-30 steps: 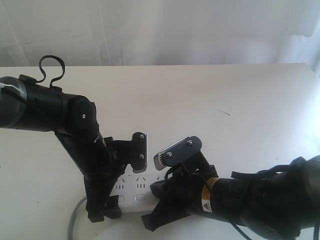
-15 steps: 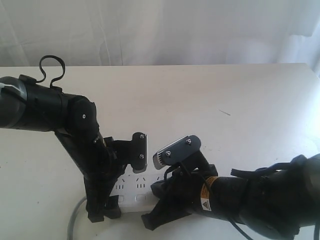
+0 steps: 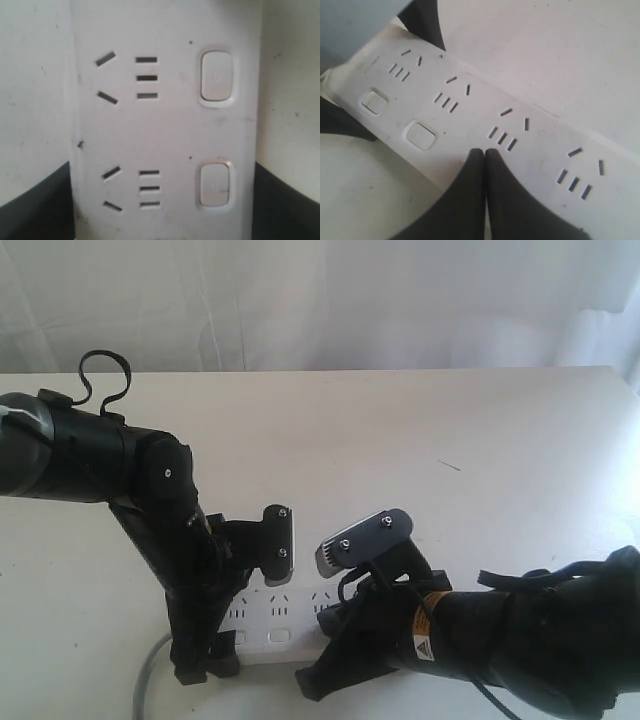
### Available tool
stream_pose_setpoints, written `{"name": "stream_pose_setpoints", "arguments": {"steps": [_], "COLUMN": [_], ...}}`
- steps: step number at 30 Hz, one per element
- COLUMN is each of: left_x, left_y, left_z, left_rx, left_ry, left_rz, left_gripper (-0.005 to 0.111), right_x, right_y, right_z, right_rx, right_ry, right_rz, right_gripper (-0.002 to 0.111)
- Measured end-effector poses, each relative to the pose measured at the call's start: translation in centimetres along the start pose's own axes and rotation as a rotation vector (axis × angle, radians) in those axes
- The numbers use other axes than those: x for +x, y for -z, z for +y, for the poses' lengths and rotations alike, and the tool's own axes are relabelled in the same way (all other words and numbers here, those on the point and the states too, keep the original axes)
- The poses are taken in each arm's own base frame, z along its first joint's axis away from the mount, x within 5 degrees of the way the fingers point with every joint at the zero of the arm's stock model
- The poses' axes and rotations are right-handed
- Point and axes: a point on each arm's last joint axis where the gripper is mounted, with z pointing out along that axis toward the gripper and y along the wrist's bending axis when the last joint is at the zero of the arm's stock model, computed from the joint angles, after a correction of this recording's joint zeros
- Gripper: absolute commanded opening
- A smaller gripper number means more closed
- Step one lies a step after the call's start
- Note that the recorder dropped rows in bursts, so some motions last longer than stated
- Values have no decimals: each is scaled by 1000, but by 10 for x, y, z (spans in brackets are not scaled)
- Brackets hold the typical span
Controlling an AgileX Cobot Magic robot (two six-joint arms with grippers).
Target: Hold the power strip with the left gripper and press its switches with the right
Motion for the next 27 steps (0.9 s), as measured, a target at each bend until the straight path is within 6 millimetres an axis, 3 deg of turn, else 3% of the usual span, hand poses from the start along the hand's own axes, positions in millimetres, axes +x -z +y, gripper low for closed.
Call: {"name": "stream_pose_setpoints", "arguments": {"steps": [11,27], "left_x": [1,2], "left_y": [1,1], "left_z": [0,0], "left_rx": [1,2], "left_ry": [-10,-1], "left_rz": [19,22], "left_gripper": [0,0], "right_x": [3,-2], "right_y": [-2,-4], "right_z": [15,12], "right_rx": [-39,-14], "right_ry": [31,93], "right_rz": [14,-12], "right_gripper": [0,0]}}
